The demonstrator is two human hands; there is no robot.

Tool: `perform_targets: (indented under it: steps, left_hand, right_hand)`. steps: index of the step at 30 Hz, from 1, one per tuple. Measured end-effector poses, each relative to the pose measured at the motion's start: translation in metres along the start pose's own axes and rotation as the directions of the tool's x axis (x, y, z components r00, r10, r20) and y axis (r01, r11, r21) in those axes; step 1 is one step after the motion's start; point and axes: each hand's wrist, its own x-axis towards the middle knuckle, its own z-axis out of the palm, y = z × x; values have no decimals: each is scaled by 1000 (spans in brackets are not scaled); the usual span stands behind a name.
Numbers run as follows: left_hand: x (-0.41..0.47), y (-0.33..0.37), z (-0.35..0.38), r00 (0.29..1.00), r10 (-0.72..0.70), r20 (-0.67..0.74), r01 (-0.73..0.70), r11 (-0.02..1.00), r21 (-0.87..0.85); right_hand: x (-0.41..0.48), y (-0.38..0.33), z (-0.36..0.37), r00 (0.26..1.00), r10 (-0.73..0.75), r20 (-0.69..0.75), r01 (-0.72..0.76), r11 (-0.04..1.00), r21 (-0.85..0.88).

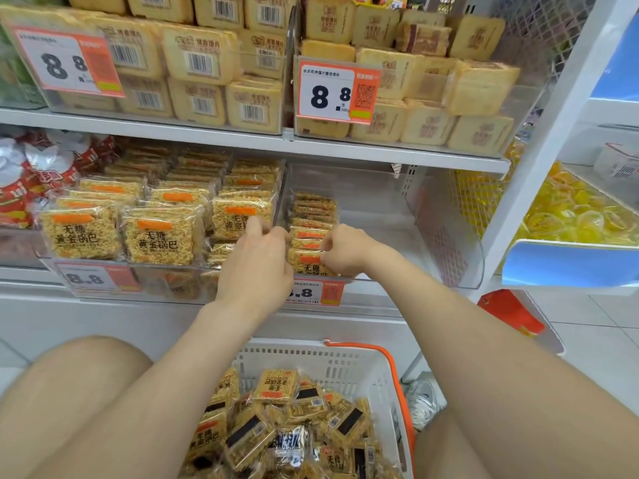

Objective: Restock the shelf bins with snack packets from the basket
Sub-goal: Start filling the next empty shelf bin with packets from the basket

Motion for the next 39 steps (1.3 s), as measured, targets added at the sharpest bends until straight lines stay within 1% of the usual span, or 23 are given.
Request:
perform_targets:
  steps: [1,3,6,7,8,10,11,14,20,23,25,27,29,30,33,35,36,38,39]
  left_hand:
    - [0,-1,0,1000,2,3,-2,1000,1]
    - [0,-3,0,1000,7,5,-7,1000,4]
    - [0,-5,1,1000,17,2,-17,1000,9]
    - [-1,-5,1,1000,21,1,-21,1000,7]
    - [-1,-6,1,1000,26,0,-26,1000,3]
    - [-2,-6,0,999,36,3,-36,999,-5]
    - [-3,-6,0,999,39,7,-39,999,-8]
    - [-3,-7,-2,999,41,17,-41,999,-21]
    - [-3,-7,-5,999,30,28,-30,999,-28]
    - [-4,-5,-5,999,27,28,-27,1000,-15]
    - [-5,-3,-7,999,29,22,-29,1000,-7]
    - [-6,-3,-8,999,31,19,-30,1000,-7]
    - [-7,-3,-8,999,29,28,-29,999,-20]
    - [-7,-4,-8,999,28,31,-27,999,-31]
    - [-9,-5,-6,999,46,9,-45,996,-72]
    - [-13,-6,-3,997,74,-34,-77,993,-92]
    - [-14,-7,-2,993,98,-72,-104,991,-81]
    - [-18,-7,-1,970,174,-172,-178,984,-9]
    - [-20,-7,-1,951,222,-217,-219,975,36]
  right_hand:
    - [3,-4,2,999,41,1,-41,998,38]
    - [7,-11,6,992,123,-9,-122,991,55]
    - [12,-13,14,979,191,-76,-192,981,1]
    - [10,-14,14,971,218,-100,-214,976,46]
    - [9,-13,15,959,258,-117,-242,961,134]
    - [7,-12,16,935,335,-115,-293,914,280]
    - [7,-11,17,935,342,-95,-305,911,278]
    - [11,-8,17,944,323,-66,-307,934,183]
    - [10,-14,18,935,332,-122,-292,918,267]
    - [9,-15,21,947,294,-126,-260,937,234]
    - [9,-12,18,953,291,-85,-262,933,248]
    - [6,-8,10,956,293,10,-275,885,375]
    - [0,-6,3,960,266,87,-272,814,514]
    - [-5,-5,0,962,248,112,-268,795,543]
    - [-18,-4,-8,966,218,140,-259,819,512]
    - [-21,-2,-9,967,241,85,-254,868,426]
    - [-22,-1,-8,969,247,14,-234,896,378]
    - [-22,0,-6,955,208,-211,-137,941,309]
    - [-25,-1,-5,929,157,-335,-67,962,266]
